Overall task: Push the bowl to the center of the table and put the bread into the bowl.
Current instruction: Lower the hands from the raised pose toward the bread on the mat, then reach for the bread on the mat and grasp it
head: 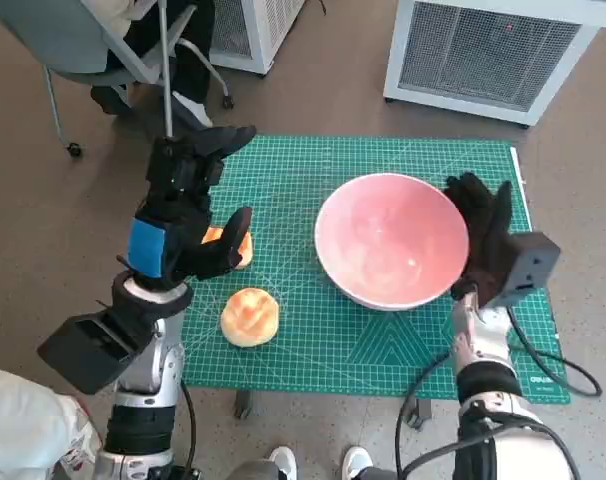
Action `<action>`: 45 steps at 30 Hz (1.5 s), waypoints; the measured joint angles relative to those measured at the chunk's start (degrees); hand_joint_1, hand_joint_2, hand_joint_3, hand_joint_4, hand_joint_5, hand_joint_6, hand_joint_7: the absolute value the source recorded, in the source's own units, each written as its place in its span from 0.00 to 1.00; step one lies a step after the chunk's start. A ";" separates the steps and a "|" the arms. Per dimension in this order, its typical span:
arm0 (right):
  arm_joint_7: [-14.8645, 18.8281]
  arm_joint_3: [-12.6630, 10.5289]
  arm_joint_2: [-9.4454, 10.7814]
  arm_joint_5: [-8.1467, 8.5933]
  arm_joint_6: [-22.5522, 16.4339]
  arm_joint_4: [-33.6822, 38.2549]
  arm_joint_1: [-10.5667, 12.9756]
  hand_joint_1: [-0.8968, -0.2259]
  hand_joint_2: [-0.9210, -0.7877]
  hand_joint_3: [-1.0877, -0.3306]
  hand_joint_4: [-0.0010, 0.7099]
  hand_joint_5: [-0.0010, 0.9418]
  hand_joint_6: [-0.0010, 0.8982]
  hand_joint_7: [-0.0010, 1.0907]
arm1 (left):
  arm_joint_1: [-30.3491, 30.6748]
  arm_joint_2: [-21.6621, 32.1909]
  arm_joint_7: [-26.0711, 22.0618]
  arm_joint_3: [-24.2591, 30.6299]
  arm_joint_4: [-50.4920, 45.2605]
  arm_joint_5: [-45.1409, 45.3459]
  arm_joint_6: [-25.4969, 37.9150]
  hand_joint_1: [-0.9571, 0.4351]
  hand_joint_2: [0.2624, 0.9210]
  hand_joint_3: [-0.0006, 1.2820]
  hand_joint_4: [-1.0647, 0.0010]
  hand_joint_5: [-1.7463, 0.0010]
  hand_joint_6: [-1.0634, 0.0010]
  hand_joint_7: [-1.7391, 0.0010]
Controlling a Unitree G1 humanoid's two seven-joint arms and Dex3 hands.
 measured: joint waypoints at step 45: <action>7.18 10.49 -0.54 -0.76 -21.32 -41.03 8.87 0.81 0.00 0.73 0.58 0.01 0.05 0.77 | -4.25 34.36 -12.85 -2.47 -0.02 28.34 23.33 0.53 0.88 0.01 0.74 1.00 0.62 0.97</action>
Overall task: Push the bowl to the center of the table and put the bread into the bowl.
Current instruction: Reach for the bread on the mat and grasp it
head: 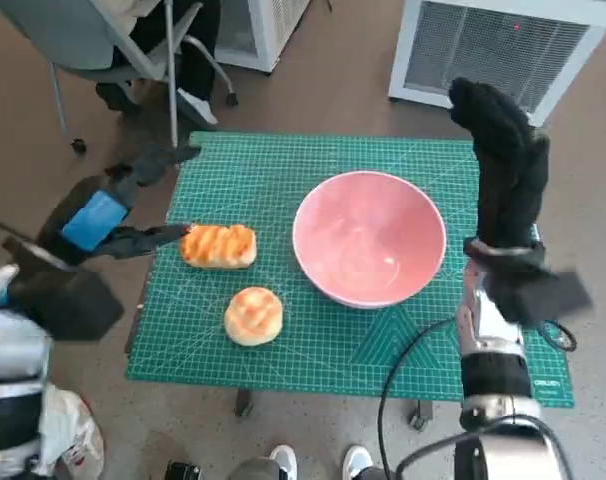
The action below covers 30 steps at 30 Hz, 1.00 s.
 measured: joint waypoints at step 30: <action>-0.51 2.93 -1.20 -2.76 0.94 -18.08 8.04 0.82 0.00 0.73 0.59 0.01 0.01 0.83 | -15.52 -3.11 -9.07 -21.55 13.24 16.00 13.02 0.53 0.86 0.00 0.84 1.00 0.70 1.00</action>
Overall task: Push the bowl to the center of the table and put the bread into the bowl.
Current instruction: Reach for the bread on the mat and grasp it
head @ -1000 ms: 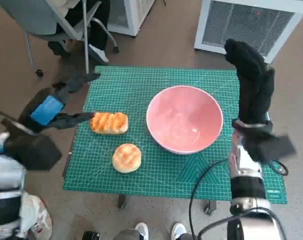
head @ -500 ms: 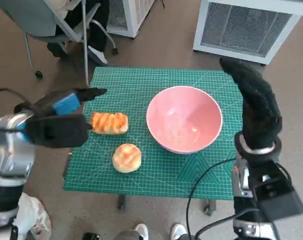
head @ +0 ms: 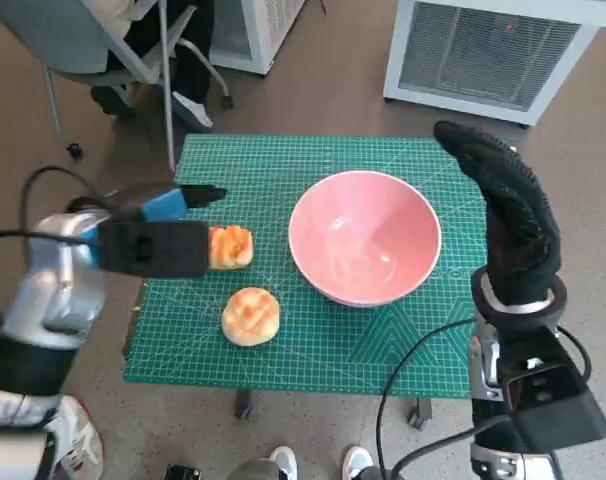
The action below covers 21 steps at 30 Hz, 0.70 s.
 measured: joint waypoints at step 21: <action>-1.33 0.40 0.25 -0.55 0.72 -0.64 0.30 0.80 0.00 0.73 0.59 0.02 0.00 0.85 | -7.51 -10.16 11.14 -6.48 29.95 3.50 -11.07 0.59 0.93 0.01 0.67 0.72 0.57 0.99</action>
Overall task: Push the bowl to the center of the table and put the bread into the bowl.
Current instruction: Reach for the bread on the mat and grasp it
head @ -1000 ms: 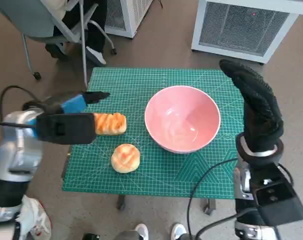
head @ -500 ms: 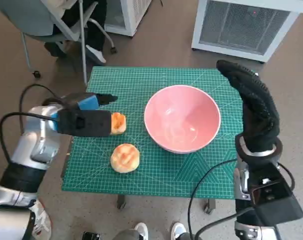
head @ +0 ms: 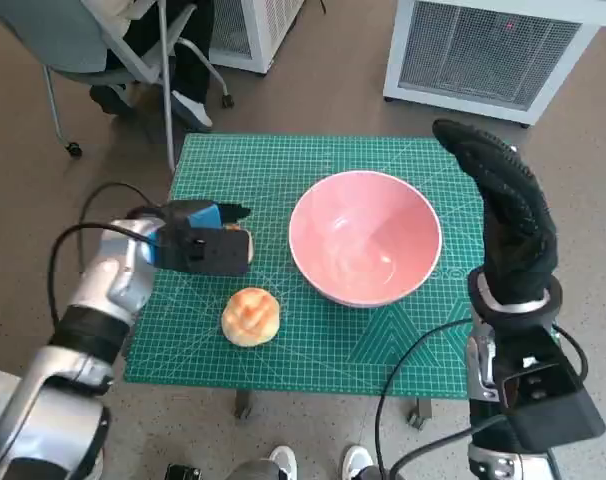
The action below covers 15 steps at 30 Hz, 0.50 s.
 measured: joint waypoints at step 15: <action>-0.24 -0.09 -0.02 0.03 1.19 -1.53 1.14 0.79 0.00 0.74 0.59 0.02 0.01 0.84 | -2.43 -0.56 3.99 -1.45 7.33 1.03 -6.30 0.69 1.00 0.14 0.49 0.24 0.52 0.28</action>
